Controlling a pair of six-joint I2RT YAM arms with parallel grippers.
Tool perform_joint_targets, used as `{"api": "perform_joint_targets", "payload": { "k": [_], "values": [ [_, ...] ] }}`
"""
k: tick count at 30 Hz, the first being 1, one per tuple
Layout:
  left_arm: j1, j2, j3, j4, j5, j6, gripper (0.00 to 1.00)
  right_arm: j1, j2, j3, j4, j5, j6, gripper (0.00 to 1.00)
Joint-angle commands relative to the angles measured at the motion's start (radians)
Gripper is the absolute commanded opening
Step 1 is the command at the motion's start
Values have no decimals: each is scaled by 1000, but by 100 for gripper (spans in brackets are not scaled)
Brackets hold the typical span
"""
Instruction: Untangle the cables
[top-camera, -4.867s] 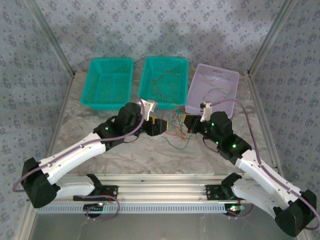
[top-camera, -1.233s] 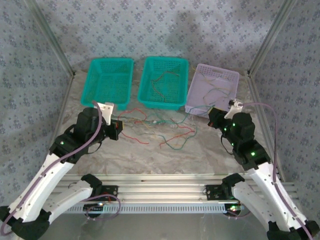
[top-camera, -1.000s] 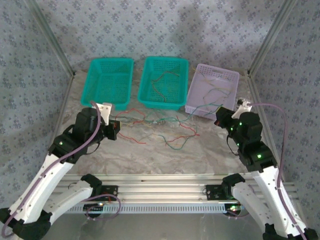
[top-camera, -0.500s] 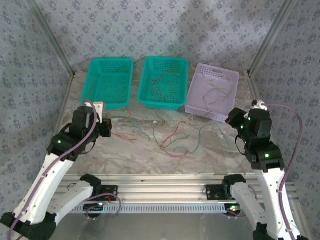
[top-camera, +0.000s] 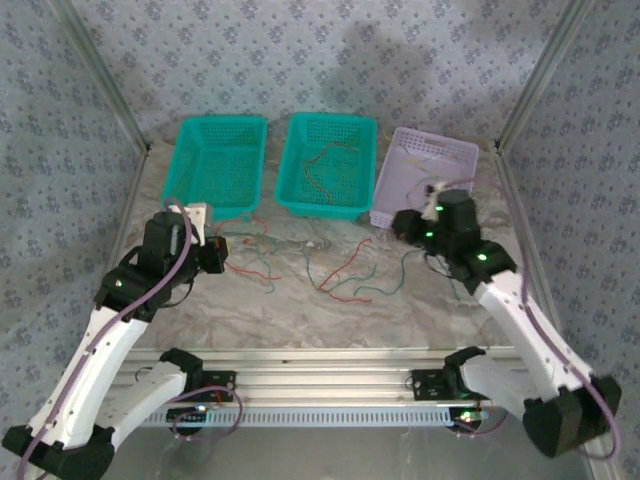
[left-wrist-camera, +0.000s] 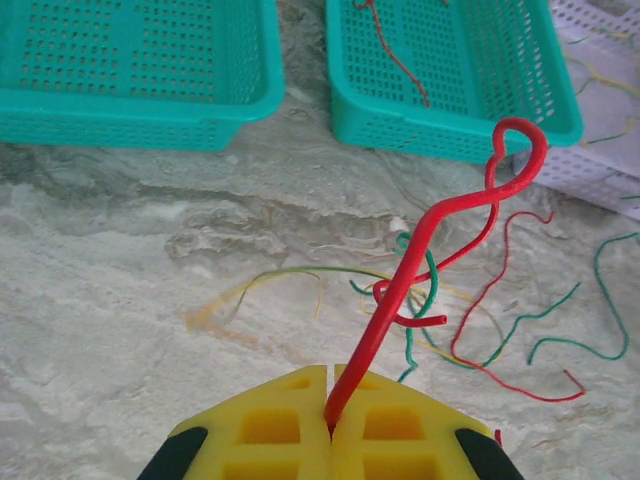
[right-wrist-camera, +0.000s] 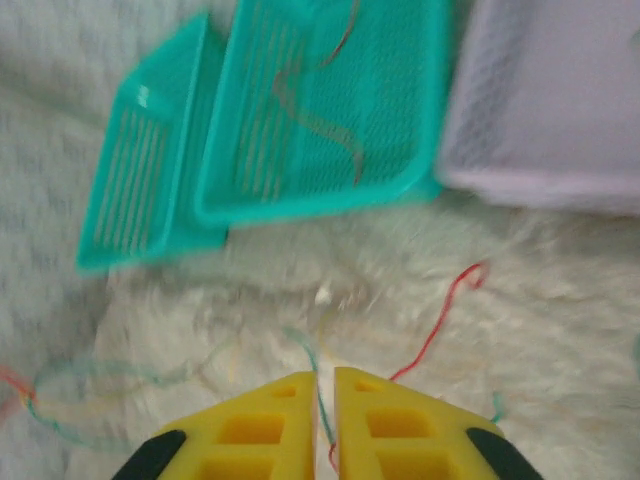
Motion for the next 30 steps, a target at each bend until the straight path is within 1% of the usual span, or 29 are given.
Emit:
{"api": "perform_joint_targets", "payload": {
  "k": [1,2,4,6,11,13,16,20,23,26,30],
  "values": [
    [5,-15,-16,62,73,-37,0,147,81,44,112,25,-106,34],
    [5,-20,-22,74,87,-40,0,178,118,42,158,-1,-115,43],
    [5,-34,-33,91,101,-49,0,219,191,42,237,-34,-110,50],
    [4,-45,-41,97,110,-57,0,260,273,49,319,-80,-110,52],
    [4,-64,-55,115,148,-71,0,371,445,105,413,-70,-189,58],
    [4,-68,-58,119,165,-74,0,389,487,122,451,-78,-203,60],
    [4,-72,-63,119,188,-77,0,407,551,152,505,-103,-216,62],
    [5,-81,-74,120,198,-80,0,405,613,186,542,-81,-226,62],
    [5,-88,-85,119,206,-85,0,402,641,202,577,-83,-225,62],
    [4,-92,-84,119,207,-82,0,401,670,224,584,-72,-232,59],
    [5,-99,-84,120,219,-82,0,401,683,208,625,-55,-242,59]
  ]
}}
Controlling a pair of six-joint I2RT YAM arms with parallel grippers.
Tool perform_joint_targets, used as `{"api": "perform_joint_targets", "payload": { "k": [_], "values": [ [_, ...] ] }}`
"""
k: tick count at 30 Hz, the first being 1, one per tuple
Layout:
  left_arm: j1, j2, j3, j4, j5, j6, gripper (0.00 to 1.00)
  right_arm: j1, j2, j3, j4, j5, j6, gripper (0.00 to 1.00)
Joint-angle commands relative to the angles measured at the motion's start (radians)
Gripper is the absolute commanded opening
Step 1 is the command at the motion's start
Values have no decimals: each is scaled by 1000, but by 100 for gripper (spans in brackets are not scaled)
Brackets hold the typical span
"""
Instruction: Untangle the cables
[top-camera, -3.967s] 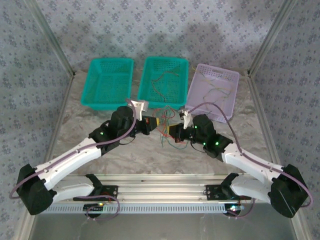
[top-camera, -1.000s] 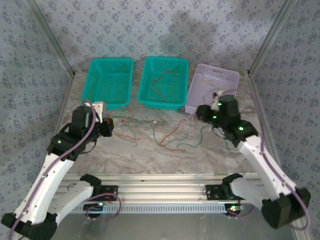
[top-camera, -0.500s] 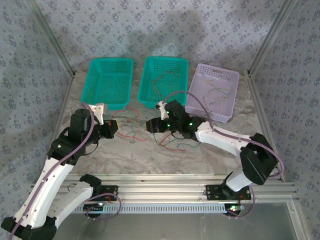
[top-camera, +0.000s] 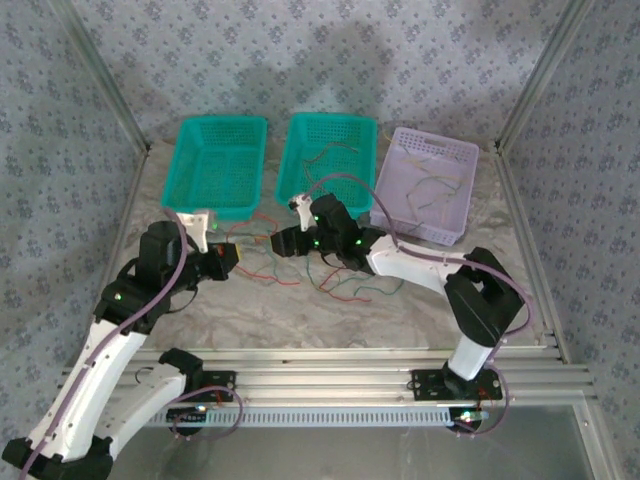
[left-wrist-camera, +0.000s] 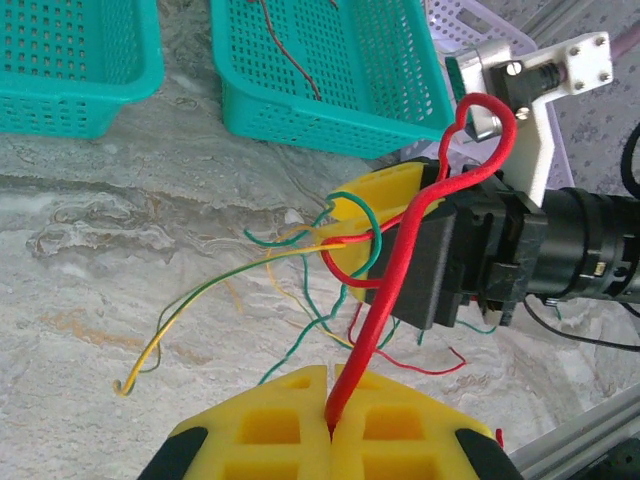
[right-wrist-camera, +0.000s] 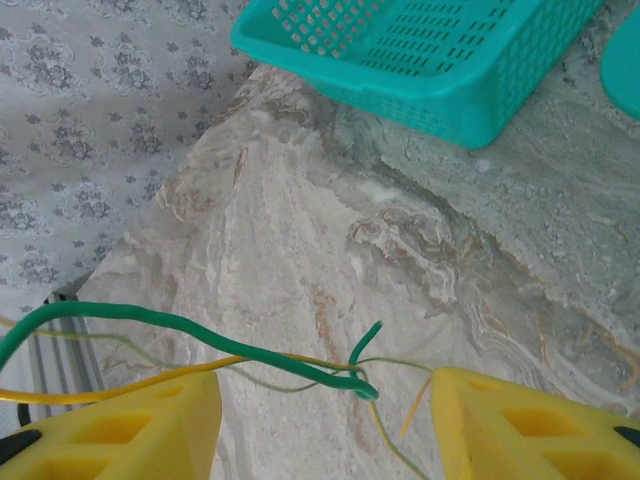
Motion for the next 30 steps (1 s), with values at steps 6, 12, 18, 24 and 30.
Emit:
{"api": "perform_joint_targets", "payload": {
  "k": [6,12,18,24,30],
  "values": [
    [5,-18,-1,62,62,-9,0,-11,26,-11,159,26,-34,60],
    [5,-28,0,65,68,-9,0,-35,82,-27,315,-112,45,59],
    [5,-40,-8,65,63,-15,0,-47,77,-90,457,-169,127,48],
    [5,-30,-4,73,74,-17,0,-63,90,-102,488,-186,162,23],
    [6,-36,20,54,67,-2,0,-79,71,-122,467,-135,164,0]
  ]
}}
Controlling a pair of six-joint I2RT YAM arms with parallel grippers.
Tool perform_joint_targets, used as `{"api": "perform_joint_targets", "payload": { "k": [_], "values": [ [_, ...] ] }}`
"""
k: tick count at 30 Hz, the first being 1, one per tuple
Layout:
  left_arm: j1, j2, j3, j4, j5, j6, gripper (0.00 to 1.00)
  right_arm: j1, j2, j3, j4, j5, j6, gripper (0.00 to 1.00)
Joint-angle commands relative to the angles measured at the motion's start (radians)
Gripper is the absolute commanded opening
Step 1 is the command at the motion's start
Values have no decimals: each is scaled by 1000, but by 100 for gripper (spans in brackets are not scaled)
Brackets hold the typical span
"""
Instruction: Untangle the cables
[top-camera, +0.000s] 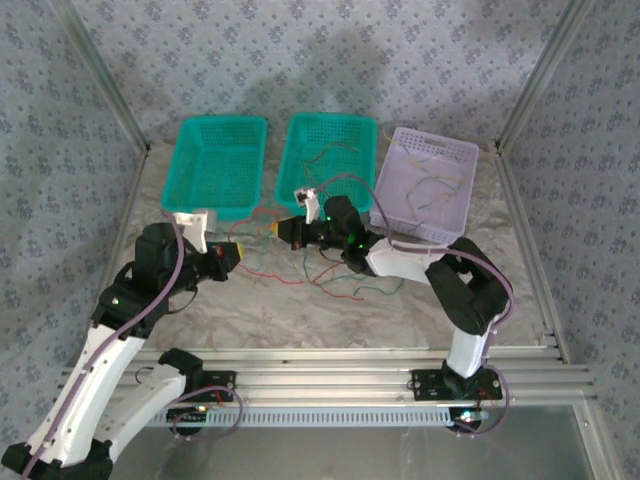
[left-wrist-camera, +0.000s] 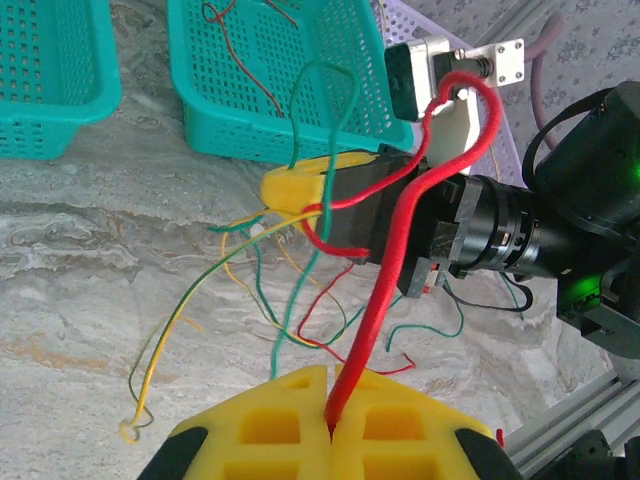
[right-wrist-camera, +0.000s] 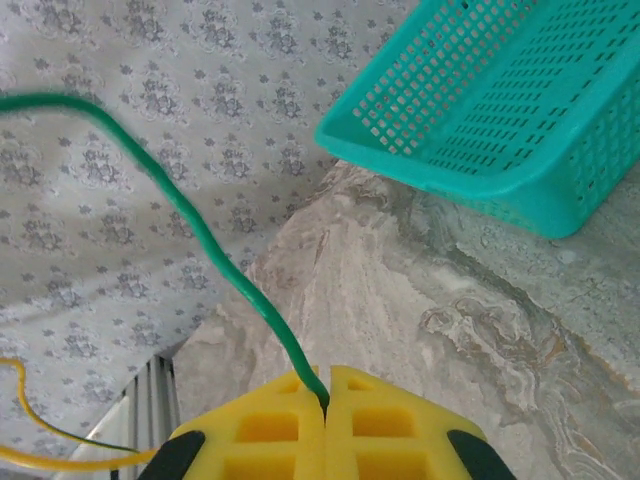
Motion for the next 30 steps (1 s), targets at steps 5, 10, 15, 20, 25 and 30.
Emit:
{"api": "perform_joint_targets", "payload": {
  "k": [5,10,15,20,25,30],
  "values": [
    [6,-16,71,-47,-14,40,0,-28,-102,-80,-106,148,-73,0],
    [6,-18,129,-100,-60,88,0,-38,-200,-149,-274,350,-142,0],
    [6,-10,171,-130,-99,129,0,-91,-266,-217,-413,554,-105,0],
    [6,-3,191,-162,-151,158,0,-195,-349,-308,-440,582,-17,0],
    [6,-3,204,-165,-168,163,0,-247,-426,-350,-459,558,-20,0],
    [6,-8,248,-145,-215,172,0,-251,-459,-377,-507,624,-35,0]
  ]
}}
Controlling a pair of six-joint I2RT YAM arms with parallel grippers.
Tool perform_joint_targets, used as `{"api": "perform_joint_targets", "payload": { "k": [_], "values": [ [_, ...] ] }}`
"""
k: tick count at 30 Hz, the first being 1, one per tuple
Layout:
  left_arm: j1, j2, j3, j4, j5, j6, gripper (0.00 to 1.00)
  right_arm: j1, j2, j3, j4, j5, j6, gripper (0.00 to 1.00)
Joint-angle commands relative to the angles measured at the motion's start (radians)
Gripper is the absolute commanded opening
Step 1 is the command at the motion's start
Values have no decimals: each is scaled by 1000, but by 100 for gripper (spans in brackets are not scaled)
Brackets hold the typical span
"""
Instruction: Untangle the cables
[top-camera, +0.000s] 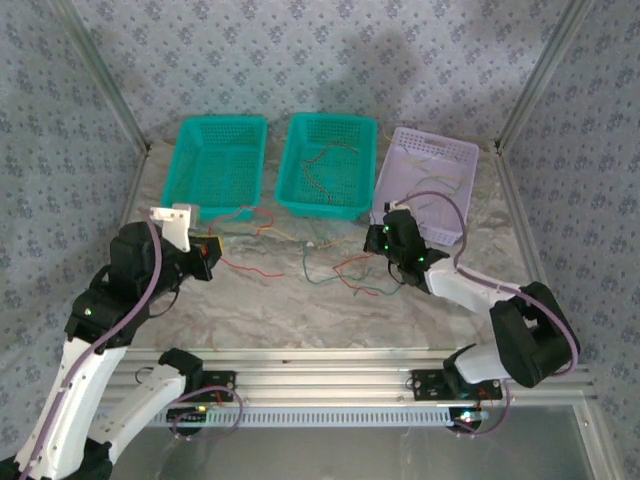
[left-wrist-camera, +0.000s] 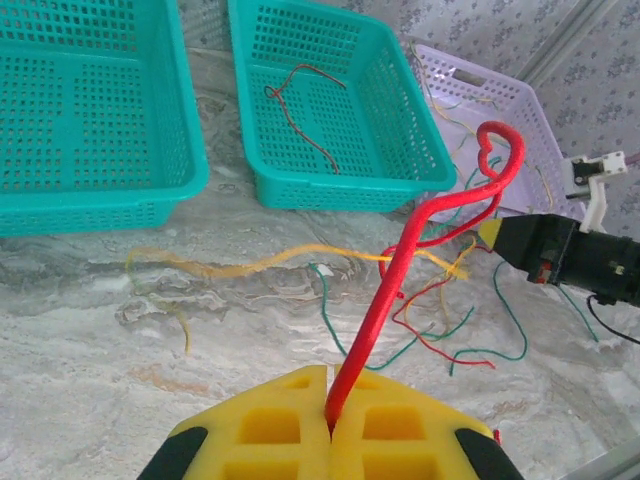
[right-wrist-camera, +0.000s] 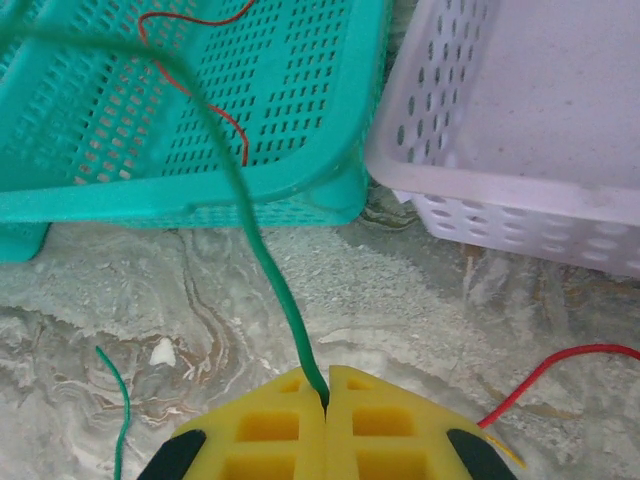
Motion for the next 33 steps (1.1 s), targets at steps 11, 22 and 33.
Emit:
{"api": "perform_joint_targets", "payload": {
  "k": [11,22,33],
  "values": [
    [6,31,190,-51,-294,102,0,-47,-96,-130,-181,149,87,0],
    [6,92,219,-26,-447,86,0,-39,-370,-188,-295,176,33,0],
    [8,212,321,98,-543,129,0,-123,-446,-248,-490,241,126,0]
  ]
}}
